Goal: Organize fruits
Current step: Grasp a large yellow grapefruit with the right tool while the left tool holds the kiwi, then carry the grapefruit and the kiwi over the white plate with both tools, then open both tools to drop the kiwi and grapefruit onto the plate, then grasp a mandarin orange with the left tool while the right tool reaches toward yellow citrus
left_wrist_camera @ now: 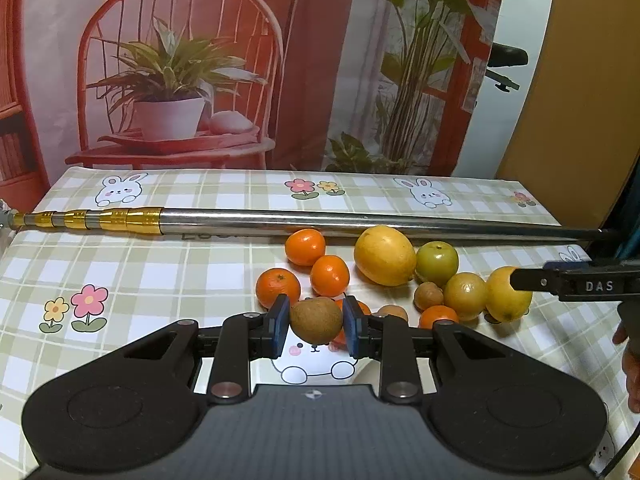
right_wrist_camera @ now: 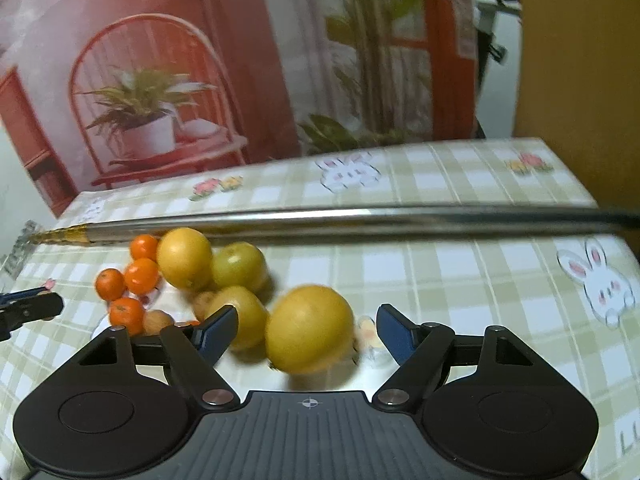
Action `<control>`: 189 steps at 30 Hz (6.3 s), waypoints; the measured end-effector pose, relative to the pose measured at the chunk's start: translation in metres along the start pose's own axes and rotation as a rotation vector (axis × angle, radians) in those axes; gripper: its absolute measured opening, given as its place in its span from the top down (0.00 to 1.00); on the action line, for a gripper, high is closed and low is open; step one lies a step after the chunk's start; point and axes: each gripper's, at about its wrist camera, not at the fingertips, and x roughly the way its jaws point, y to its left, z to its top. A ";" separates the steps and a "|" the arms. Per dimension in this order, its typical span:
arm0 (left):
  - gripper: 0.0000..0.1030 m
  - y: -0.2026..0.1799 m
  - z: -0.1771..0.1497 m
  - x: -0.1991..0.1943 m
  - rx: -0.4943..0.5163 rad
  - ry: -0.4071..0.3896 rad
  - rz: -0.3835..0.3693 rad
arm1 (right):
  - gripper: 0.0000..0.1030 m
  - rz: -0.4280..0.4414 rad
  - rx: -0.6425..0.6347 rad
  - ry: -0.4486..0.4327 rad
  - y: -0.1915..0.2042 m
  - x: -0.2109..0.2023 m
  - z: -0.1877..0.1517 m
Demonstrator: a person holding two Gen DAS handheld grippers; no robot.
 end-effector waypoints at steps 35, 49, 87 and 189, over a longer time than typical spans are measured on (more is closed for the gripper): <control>0.71 0.003 -0.006 -0.003 -0.026 0.012 -0.010 | 0.61 0.132 -0.646 0.269 0.070 0.053 0.017; 0.71 0.000 -0.007 -0.004 -0.026 0.017 -0.014 | 0.61 0.127 -0.579 0.271 0.068 0.068 0.018; 0.71 -0.025 -0.005 -0.104 -0.008 -0.053 -0.020 | 0.61 0.252 -0.020 -0.005 0.047 -0.079 -0.026; 0.68 0.012 0.019 -0.067 -0.025 -0.033 0.026 | 0.57 0.108 -0.041 -0.092 0.017 -0.086 0.002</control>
